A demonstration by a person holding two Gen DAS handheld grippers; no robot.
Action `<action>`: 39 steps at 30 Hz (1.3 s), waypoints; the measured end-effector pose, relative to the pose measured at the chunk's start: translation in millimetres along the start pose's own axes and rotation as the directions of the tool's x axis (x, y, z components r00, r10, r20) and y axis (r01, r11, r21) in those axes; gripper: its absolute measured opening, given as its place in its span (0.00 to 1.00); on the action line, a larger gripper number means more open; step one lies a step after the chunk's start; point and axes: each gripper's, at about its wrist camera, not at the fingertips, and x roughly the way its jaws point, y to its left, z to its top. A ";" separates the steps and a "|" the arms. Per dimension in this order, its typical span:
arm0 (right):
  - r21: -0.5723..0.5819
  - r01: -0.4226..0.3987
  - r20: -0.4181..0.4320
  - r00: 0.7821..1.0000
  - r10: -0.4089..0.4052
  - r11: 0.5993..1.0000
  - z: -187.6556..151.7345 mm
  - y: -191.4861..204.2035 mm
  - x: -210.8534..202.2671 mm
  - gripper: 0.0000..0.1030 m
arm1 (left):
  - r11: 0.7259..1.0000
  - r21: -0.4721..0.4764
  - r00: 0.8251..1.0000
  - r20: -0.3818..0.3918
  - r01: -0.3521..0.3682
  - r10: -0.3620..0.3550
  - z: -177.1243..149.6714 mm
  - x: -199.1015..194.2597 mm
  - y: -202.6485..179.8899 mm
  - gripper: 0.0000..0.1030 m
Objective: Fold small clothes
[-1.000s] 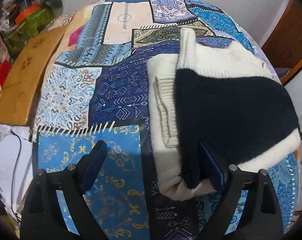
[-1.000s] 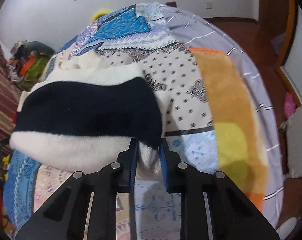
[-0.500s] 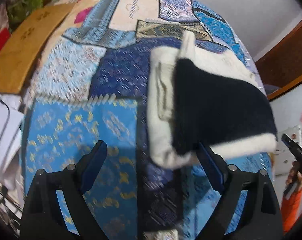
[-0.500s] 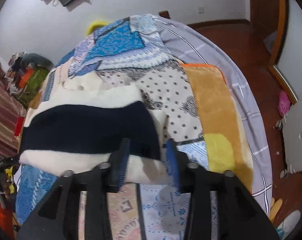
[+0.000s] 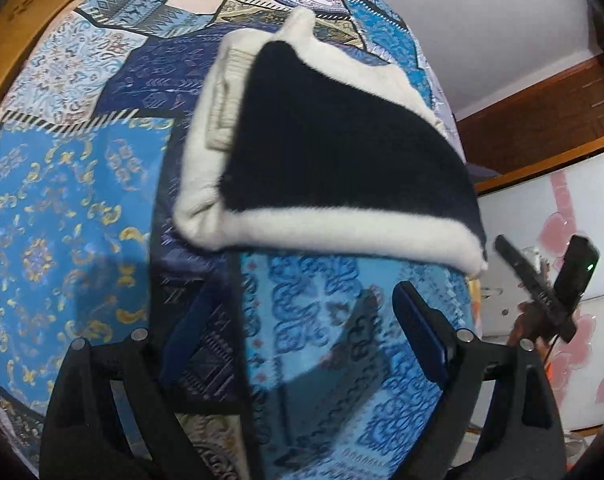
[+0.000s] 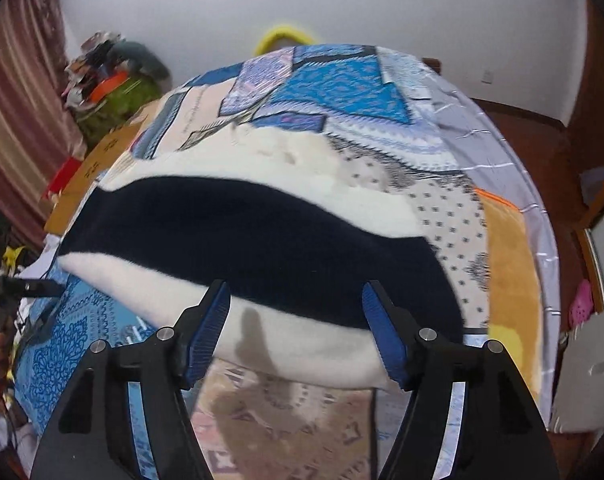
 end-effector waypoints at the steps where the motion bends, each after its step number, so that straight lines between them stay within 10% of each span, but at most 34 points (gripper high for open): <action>1: -0.003 -0.004 -0.006 1.000 0.004 1.000 0.6 2.6 3.7 0.63 | 1.000 -0.008 1.000 0.004 0.011 -0.011 2.1 1.0 -0.8 0.89; 18: 0.021 -0.021 -0.075 0.997 0.022 1.000 -0.2 9.2 34.6 0.68 | 0.961 -0.262 0.993 0.099 0.092 -0.069 73.0 35.8 9.6 0.89; 23: 0.035 -0.029 -0.074 0.997 0.032 0.999 -0.2 8.0 35.2 0.68 | 0.964 -0.261 0.993 0.121 0.044 -0.013 83.8 35.7 15.7 0.40; 26: 0.039 -0.035 -0.073 0.997 0.037 0.999 0.0 8.1 33.2 0.68 | 0.965 -0.255 0.989 0.143 0.064 -0.028 84.5 31.7 17.7 0.28; 39: 0.029 -0.049 -0.019 0.999 0.050 0.998 9.1 4.6 12.7 0.68 | 0.974 -0.226 0.948 0.305 -0.026 0.096 113.3 -43.6 24.1 0.25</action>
